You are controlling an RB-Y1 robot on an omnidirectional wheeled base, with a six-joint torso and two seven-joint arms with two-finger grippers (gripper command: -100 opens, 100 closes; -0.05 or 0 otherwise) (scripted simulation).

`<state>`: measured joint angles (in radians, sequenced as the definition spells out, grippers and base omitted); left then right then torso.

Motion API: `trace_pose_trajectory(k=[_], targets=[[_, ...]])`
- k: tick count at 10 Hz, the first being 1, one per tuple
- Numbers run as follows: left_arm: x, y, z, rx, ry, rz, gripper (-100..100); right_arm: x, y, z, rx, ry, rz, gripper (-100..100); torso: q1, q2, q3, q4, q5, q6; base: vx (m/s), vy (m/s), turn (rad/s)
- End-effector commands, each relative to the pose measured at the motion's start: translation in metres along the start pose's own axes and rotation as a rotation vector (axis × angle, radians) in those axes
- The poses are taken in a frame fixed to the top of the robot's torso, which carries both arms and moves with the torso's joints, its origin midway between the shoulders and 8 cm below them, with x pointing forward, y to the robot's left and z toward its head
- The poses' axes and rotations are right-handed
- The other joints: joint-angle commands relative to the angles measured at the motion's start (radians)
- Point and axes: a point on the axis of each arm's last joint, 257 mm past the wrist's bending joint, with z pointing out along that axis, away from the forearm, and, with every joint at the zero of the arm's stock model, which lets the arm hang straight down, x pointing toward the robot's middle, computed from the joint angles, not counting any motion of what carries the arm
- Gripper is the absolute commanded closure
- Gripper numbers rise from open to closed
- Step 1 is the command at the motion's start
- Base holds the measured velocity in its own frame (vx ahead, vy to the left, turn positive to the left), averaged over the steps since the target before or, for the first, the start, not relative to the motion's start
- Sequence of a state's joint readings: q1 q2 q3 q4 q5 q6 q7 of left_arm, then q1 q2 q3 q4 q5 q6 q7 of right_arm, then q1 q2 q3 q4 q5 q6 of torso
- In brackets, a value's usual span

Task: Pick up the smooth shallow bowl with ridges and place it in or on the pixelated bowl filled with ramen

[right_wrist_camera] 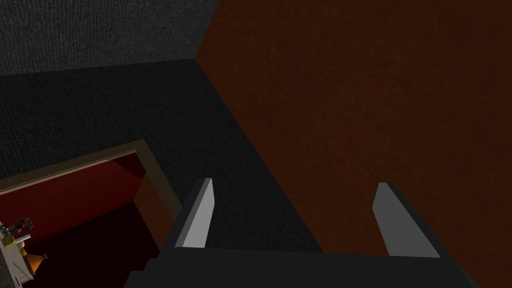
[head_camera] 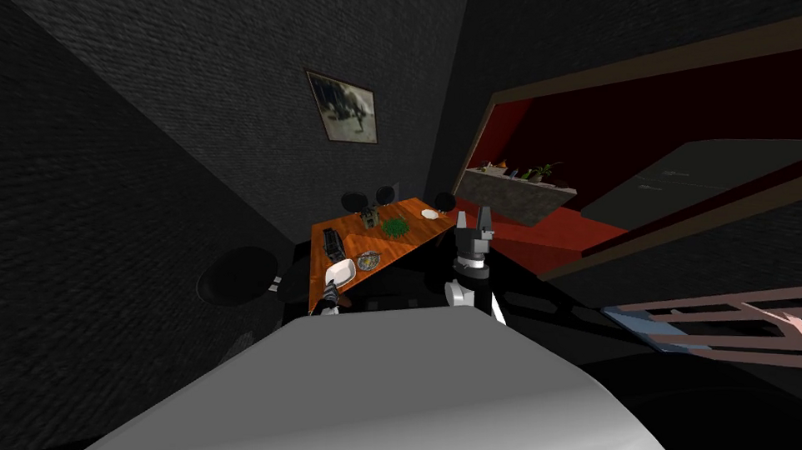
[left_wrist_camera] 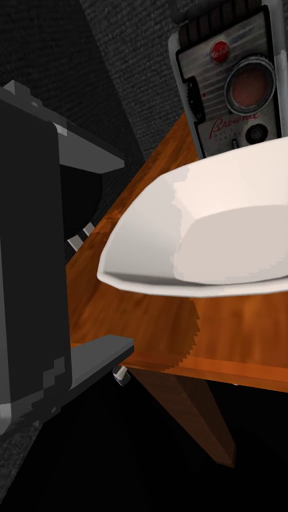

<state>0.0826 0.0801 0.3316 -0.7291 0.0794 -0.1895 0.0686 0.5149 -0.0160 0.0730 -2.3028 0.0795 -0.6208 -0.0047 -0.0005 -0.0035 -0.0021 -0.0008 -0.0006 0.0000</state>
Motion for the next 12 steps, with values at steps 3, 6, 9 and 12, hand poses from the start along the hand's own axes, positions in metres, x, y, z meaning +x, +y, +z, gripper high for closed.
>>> trace_pose_trajectory(k=[3,6,9,12], targets=[[0.019,0.026,0.0,-0.065,0.01,-0.025,-100,0.0,0.0,0.0,0.0,0.0,0.0,0,0.002,-0.001,-0.001,0.0,0.0,0.0,0.074,0.007,0.023],[0.036,0.04,-0.002,-0.097,0.024,-0.039,-100,0.0,0.0,0.0,0.0,0.0,0.0,0,0.002,-0.001,0.0,0.0,0.0,0.0,0.055,0.017,0.016],[0.036,0.039,-0.001,-0.097,0.023,-0.039,0,0.0,0.0,0.0,0.0,0.0,0.0,0,0.002,0.003,0.002,0.001,0.0,0.0,0.004,0.003,0.0],[0.035,0.063,-0.016,-0.097,0.019,-0.043,-100,0.0,0.0,0.0,0.0,0.0,0.0,0,0.005,-0.002,-0.001,0.0,0.001,0.0,0.086,0.049,-0.021]])
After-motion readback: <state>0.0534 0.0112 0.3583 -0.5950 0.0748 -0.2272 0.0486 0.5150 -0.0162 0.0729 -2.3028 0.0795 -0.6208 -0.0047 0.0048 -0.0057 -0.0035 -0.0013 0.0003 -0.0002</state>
